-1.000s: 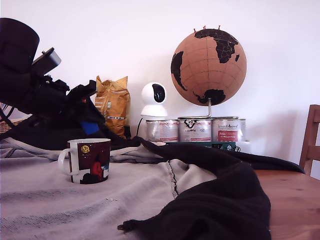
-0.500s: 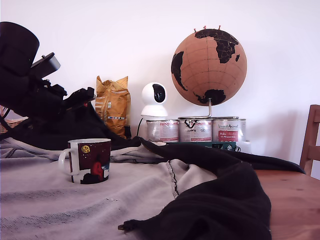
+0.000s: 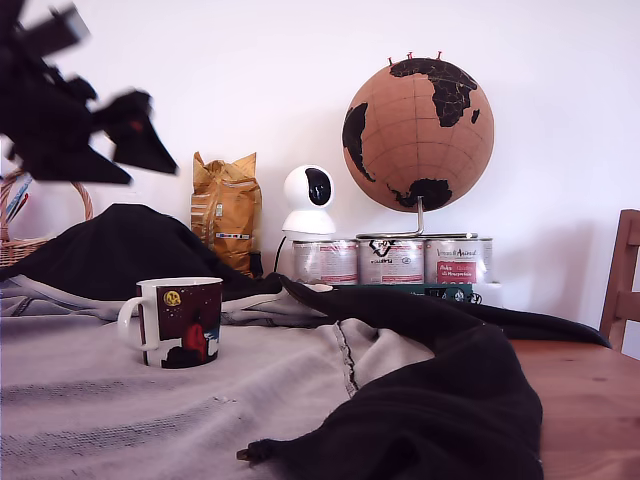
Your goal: Pick the blue coffee capsule and place it inside the red coffee cup
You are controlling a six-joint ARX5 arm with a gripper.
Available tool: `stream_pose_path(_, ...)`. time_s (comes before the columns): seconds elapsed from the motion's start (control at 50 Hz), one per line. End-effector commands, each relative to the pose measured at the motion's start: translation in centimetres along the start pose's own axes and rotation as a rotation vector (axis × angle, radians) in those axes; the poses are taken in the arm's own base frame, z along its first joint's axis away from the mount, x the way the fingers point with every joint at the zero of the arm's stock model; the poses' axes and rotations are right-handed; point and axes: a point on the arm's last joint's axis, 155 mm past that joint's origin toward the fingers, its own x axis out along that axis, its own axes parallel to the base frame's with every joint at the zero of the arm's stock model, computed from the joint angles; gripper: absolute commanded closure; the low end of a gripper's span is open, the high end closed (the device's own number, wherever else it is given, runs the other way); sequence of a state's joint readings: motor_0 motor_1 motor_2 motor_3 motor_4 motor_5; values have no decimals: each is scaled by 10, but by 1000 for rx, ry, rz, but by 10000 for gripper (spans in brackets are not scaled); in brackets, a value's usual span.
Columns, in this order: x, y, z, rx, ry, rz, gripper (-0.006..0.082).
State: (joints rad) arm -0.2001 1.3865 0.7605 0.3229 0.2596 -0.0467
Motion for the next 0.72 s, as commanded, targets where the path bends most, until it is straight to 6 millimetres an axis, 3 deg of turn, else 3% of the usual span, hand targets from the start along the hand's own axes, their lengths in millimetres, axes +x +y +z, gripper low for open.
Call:
stream_pose_path(0.0, -9, 10, 6, 7, -2, 32, 784)
stream_pose_path(0.22, -52, 38, 17, -2, 19, 175, 786)
stream_pose_path(0.7, -119, 39, 14, -4, 83, 262, 786)
